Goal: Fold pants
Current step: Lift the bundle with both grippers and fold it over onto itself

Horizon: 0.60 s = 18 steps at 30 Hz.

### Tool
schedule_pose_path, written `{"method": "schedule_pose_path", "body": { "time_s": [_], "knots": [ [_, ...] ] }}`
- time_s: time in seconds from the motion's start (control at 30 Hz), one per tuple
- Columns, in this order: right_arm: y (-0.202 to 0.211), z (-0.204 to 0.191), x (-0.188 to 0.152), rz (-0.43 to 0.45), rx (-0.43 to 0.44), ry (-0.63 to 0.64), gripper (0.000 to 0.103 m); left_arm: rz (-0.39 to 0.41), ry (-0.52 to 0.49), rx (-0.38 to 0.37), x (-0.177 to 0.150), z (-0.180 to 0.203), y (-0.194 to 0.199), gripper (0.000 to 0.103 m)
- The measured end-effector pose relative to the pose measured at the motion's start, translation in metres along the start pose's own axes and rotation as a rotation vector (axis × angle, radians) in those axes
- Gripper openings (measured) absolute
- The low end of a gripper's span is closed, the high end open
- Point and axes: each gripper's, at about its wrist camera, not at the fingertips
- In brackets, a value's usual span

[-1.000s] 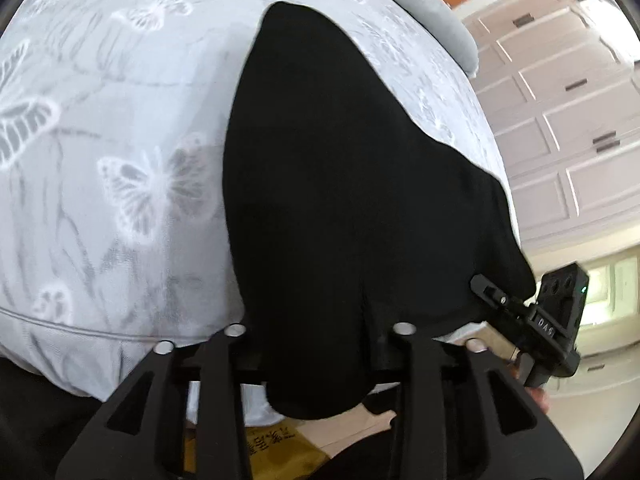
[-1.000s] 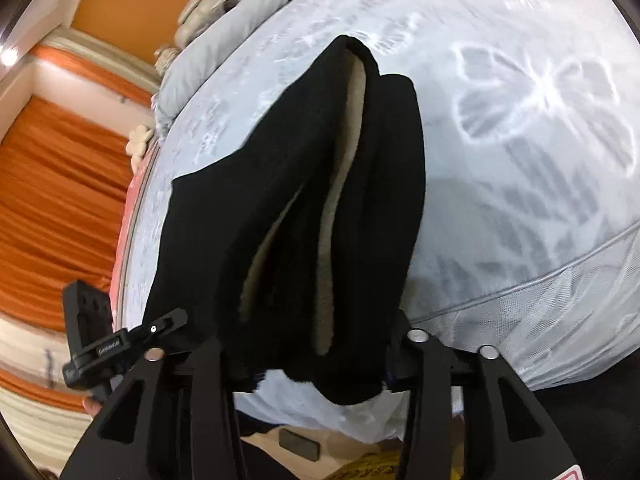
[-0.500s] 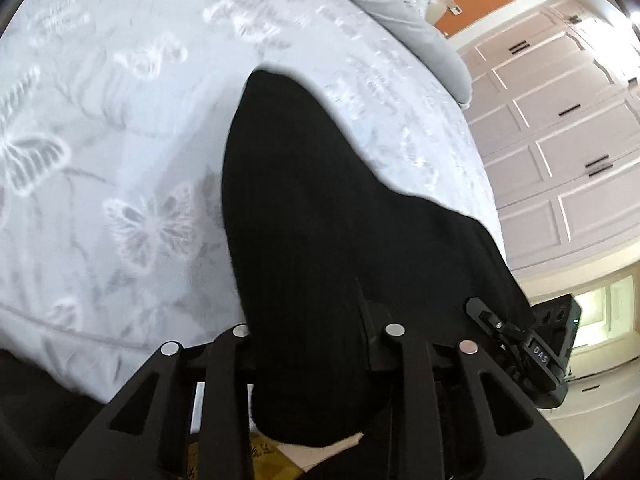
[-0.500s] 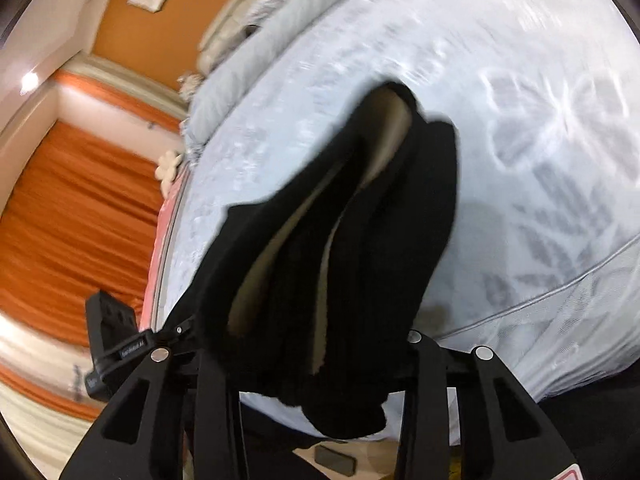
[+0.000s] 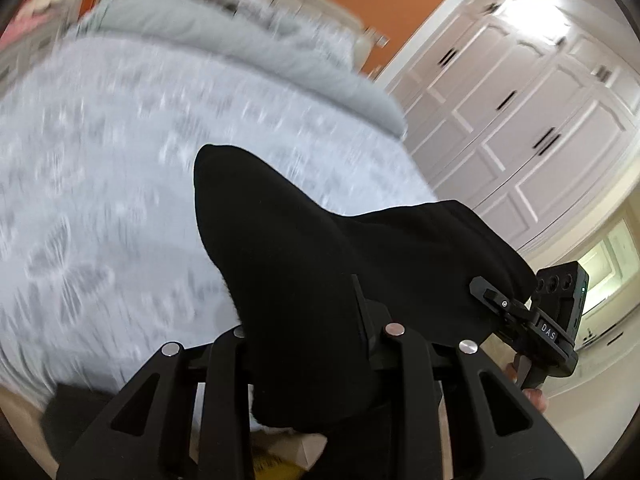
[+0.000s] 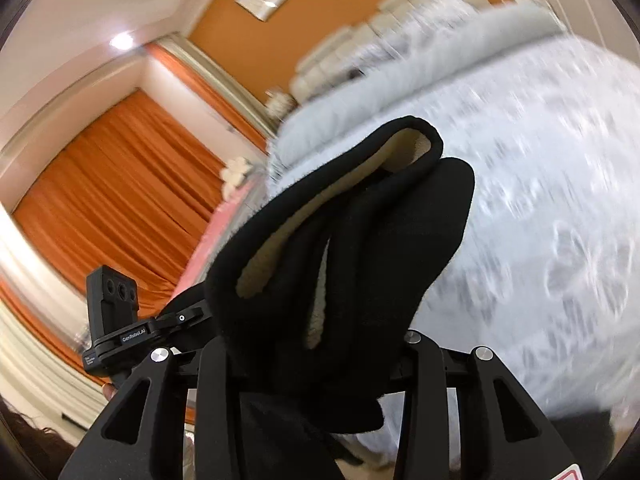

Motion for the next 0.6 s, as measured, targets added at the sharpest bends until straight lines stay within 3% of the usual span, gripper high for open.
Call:
{"method": "schedule_pose_path", "body": {
  "time_s": [0.3, 0.5, 0.6],
  "knots": [
    [-0.008, -0.043, 0.087, 0.144, 0.058, 0.166, 0.036, 0.211, -0.135, 0.042, 0.095, 0.034, 0.027, 0.026],
    [-0.039, -0.047, 0.155, 0.218, 0.073, 0.224, 0.036, 0.331, -0.198, 0.096, 0.163, 0.044, 0.013, 0.027],
    [-0.065, -0.037, 0.187, 0.244, 0.073, 0.236, 0.036, 0.389, -0.23, 0.133, 0.198, 0.038, -0.012, 0.027]
  ]
}}
Point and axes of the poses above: each gripper's, at about its wrist camera, not at the fingertips, and y roughly against the way its jaws point, z to its right, x to its top, and after that the axes turned 5 degrees about -y, right-handed
